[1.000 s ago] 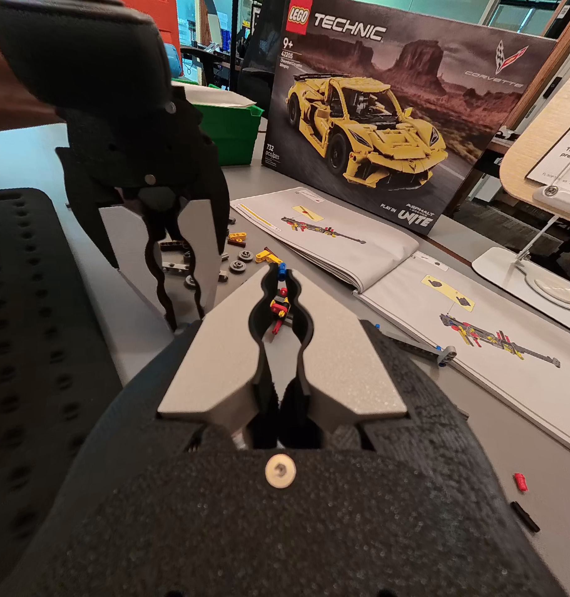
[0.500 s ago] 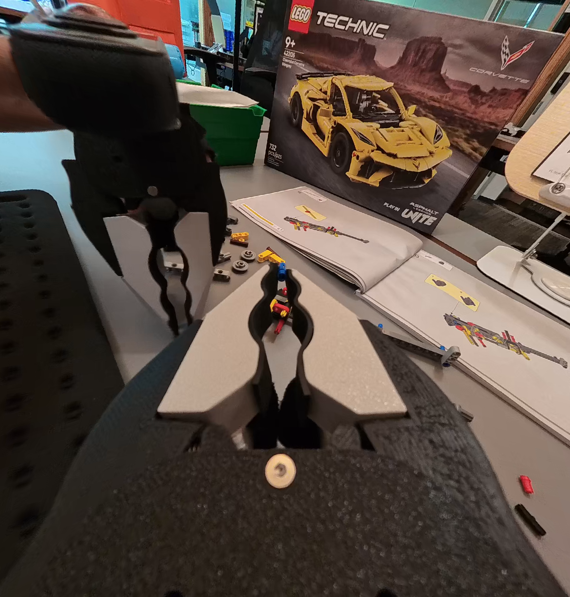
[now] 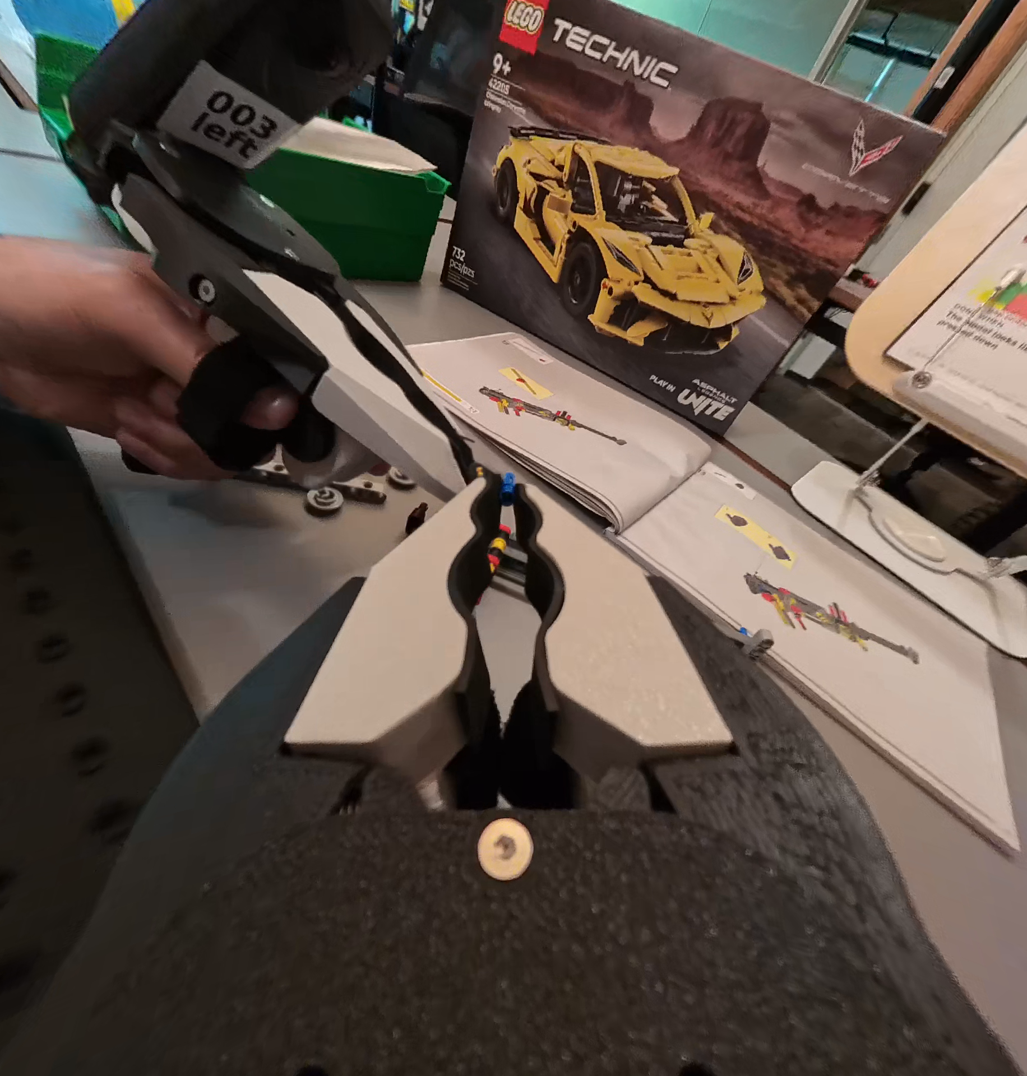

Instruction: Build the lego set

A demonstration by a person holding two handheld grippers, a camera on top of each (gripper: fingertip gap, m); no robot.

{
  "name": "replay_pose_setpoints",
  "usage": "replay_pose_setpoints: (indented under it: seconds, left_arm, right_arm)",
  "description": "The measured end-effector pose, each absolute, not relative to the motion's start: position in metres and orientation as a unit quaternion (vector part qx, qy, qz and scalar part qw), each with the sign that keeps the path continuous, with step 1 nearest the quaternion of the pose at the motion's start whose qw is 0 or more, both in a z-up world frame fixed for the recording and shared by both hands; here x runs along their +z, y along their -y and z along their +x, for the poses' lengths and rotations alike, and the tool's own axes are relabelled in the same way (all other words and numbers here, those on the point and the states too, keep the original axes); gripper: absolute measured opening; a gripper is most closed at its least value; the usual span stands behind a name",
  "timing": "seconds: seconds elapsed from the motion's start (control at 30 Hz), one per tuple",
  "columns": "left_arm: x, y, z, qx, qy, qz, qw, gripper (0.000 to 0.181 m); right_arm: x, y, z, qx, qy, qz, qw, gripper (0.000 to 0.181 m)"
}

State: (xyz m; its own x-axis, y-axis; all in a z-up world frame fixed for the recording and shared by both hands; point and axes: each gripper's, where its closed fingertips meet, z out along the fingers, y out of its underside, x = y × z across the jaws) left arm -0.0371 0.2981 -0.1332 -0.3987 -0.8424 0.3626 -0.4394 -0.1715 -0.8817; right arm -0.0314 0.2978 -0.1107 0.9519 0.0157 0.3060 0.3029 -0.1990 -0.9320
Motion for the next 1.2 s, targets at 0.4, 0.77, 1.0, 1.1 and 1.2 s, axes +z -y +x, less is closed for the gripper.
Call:
replay_pose_setpoints:
  seconds: [0.4, 0.77, 1.0, 1.1, 1.2]
  left_arm:
    - [-0.1305, -0.2973, -0.0380, -0.551, -0.637, -0.495, 0.213, 0.007]
    - [-0.1286, -0.2981, -0.0370, -0.550, -0.627, -0.496, 0.242, 0.007]
    - [-0.1331, -0.2978, -0.0365, -0.532, -0.638, -0.494, 0.257, 0.007]
    - [-0.1329, -0.2984, -0.0365, -0.528, -0.640, -0.492, 0.262, 0.007]
    - [-0.1338, -0.2985, -0.0369, -0.526, -0.642, -0.491, 0.264, 0.007]
  right_arm:
    - [-0.1180, -0.3013, -0.0359, -0.171, 0.142, -0.769, 0.599, 0.003]
    - [-0.1161, -0.3018, -0.0354, -0.169, 0.140, -0.766, 0.604, 0.003]
    - [-0.1176, -0.3019, -0.0342, -0.164, 0.137, -0.769, 0.602, 0.003]
    - [-0.1182, -0.3023, -0.0338, -0.161, 0.134, -0.770, 0.602, 0.003]
    - [-0.1192, -0.3026, -0.0340, -0.158, 0.135, -0.772, 0.601, 0.003]
